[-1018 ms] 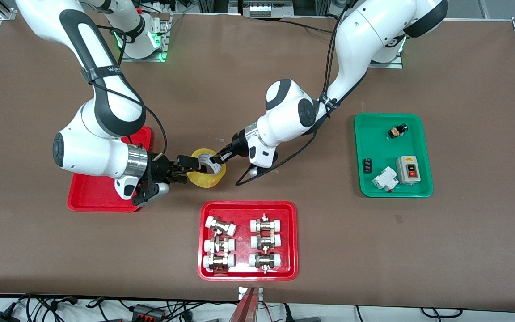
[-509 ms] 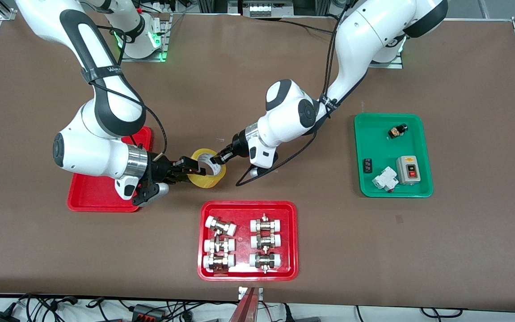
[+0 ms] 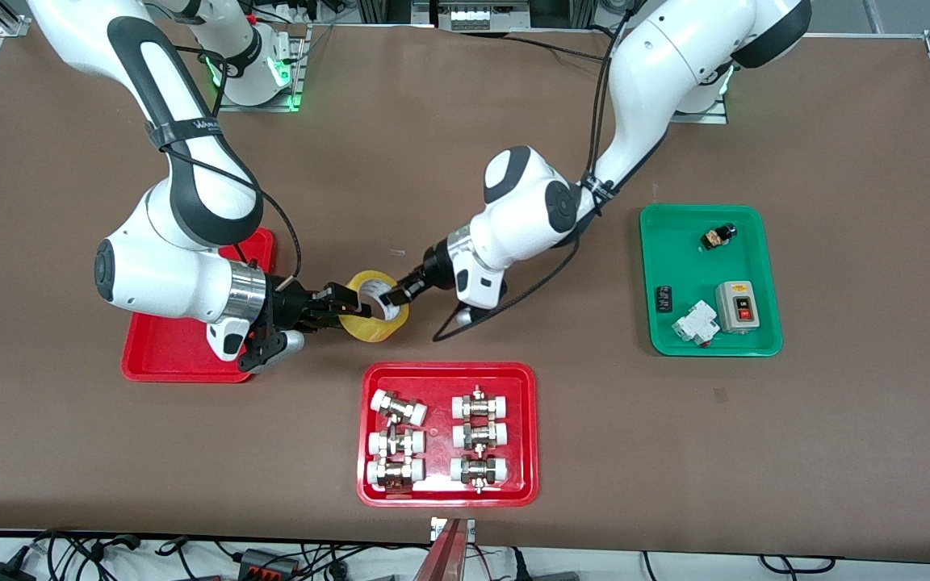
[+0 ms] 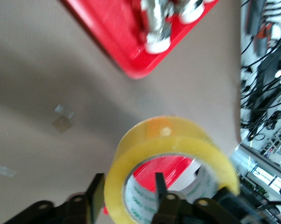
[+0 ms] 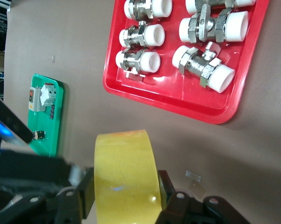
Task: Left arm passes tape to right arm into tray
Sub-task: 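Carry the tape into the empty red tray while the left gripper withdraws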
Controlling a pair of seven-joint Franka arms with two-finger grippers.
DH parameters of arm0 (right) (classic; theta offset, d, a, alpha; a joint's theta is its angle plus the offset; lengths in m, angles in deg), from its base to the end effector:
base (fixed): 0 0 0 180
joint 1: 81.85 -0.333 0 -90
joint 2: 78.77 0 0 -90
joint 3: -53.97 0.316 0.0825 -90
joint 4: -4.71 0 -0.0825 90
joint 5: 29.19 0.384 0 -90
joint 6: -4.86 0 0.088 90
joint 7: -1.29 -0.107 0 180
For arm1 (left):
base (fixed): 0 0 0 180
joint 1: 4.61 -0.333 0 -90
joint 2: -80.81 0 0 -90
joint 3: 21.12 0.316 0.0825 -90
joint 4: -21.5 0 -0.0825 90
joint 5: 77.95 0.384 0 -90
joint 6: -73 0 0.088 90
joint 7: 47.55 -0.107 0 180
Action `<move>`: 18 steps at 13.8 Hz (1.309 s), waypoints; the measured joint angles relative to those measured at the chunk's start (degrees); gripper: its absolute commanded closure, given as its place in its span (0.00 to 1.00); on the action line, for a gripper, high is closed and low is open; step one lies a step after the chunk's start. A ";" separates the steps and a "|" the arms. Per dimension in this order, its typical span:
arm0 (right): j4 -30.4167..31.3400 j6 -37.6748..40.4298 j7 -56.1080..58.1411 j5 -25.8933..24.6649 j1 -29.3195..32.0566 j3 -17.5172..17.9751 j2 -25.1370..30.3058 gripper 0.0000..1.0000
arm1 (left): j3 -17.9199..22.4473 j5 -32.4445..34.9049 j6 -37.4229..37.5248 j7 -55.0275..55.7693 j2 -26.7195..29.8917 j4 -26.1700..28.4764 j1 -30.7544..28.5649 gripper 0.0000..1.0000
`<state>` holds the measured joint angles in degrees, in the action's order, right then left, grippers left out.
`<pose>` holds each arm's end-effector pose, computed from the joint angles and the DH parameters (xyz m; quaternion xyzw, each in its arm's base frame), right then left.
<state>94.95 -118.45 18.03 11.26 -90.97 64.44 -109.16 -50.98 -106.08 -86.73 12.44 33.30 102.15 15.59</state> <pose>0.6585 0.2425 0.3524 -0.9358 -0.1025 -0.0127 0.3370 0.5891 -0.4996 0.3119 0.8283 0.3822 -0.0854 0.4007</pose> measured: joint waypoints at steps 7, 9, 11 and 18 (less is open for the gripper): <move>-0.07 1.92 -0.06 -0.04 1.53 -0.78 0.39 1.00 | 0.40 0.20 4.70 -0.72 12.04 8.33 -12.40 0.00; -0.09 8.16 0.00 -0.33 5.72 -1.24 1.17 1.00 | 0.60 4.47 14.94 -2.12 15.42 9.35 -16.85 0.00; -0.11 15.24 0.60 -2.63 11.35 -1.56 1.88 1.00 | 0.49 12.44 30.40 -7.33 18.87 8.54 -22.63 0.00; 2.61 26.01 20.65 -10.71 28.54 -1.82 -2.69 1.00 | 0.59 35.48 70.26 -30.25 24.31 -3.84 -26.96 0.00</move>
<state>97.57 -92.44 38.68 0.55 -62.43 62.62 -111.86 -50.39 -70.60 -16.47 -17.81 57.61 98.31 -11.37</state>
